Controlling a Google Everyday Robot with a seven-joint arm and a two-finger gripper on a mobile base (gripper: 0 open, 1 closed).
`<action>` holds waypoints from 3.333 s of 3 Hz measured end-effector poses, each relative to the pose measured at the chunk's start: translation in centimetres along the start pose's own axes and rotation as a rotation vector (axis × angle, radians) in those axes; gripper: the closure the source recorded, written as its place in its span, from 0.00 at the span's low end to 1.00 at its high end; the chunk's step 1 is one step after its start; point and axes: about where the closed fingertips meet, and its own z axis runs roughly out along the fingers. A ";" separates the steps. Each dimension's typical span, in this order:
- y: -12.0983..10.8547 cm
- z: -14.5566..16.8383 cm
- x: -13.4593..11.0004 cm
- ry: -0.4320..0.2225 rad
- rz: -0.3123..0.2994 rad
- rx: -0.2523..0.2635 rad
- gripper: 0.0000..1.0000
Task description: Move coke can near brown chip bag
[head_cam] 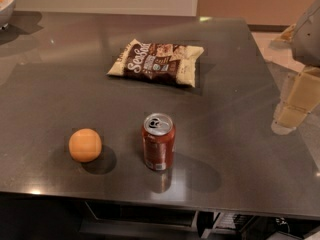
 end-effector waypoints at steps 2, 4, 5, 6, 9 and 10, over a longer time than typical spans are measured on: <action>1.8 2.7 -6.0 -0.194 -0.111 -0.111 0.00; 5.0 6.3 -13.1 -0.319 -0.230 -0.203 0.00; 6.9 7.5 -15.1 -0.346 -0.288 -0.245 0.00; 8.9 8.5 -16.3 -0.352 -0.338 -0.273 0.00; 11.3 10.4 -17.4 -0.325 -0.402 -0.287 0.42; 10.3 10.1 -17.2 -0.323 -0.378 -0.282 0.64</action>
Offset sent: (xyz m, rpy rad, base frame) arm 0.0009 0.1156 -0.0352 0.2819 0.0889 0.2878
